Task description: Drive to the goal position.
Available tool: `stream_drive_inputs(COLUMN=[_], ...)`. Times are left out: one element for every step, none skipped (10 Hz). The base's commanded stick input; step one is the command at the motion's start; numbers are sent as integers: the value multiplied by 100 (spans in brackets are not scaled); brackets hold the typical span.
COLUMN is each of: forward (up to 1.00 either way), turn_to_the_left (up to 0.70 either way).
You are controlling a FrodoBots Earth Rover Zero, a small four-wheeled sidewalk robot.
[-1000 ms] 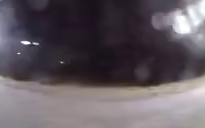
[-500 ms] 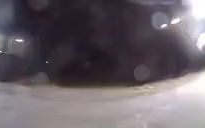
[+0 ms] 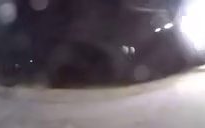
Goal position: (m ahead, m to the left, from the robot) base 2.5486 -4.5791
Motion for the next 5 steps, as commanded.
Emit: stream_drive_inputs(forward=[0, 0, 0, 0, 0], turn_to_the_left=[-70, -70, -70, -70, -70])
